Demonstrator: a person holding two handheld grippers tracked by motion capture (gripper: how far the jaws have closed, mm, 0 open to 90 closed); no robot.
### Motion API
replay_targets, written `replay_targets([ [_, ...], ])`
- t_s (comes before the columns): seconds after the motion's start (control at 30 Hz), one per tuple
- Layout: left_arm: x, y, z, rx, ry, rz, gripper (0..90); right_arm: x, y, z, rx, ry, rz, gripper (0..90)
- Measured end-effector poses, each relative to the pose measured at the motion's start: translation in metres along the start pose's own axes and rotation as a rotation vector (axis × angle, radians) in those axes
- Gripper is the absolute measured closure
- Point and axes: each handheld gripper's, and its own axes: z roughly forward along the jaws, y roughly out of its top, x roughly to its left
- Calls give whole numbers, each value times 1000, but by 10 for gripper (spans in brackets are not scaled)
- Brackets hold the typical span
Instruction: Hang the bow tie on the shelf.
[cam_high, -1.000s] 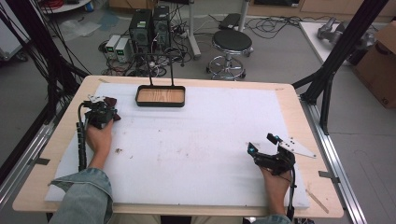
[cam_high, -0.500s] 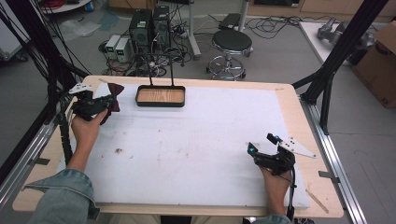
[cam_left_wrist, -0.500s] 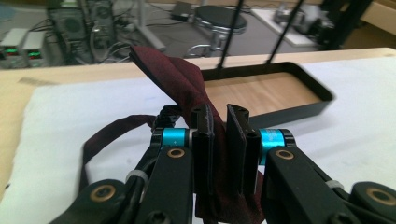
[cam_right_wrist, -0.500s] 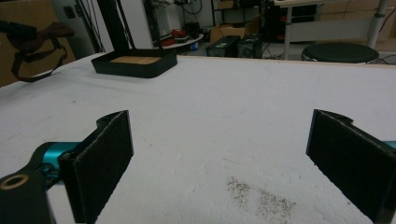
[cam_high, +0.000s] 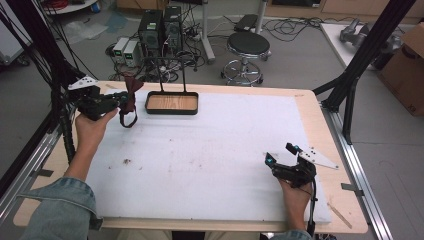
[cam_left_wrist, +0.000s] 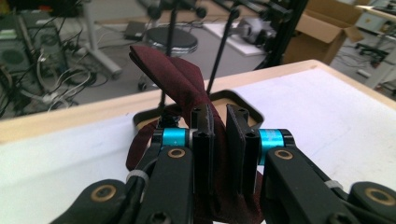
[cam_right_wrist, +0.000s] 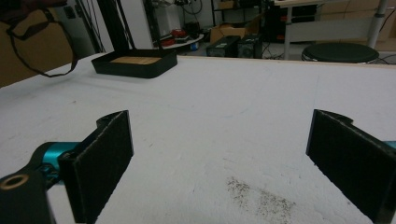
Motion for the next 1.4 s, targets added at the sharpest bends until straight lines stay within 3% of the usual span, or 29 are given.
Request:
replay_targets([
  [0.5,-6,39,16,1,-52,46,813,0,0,0,-1,-2,0,63],
  [0.67,-7,51,27,13,-56,82,813,-1,0,0,-1,0,1,63],
  [1.03,8,65,48,19,-72,74,813,-1,0,0,1,-1,9,63],
  [1.23,12,72,56,19,-68,87,812,-2,0,0,5,1,16,63],
  [1.4,21,78,59,5,-51,71,812,-2,0,1,4,4,17,63],
])
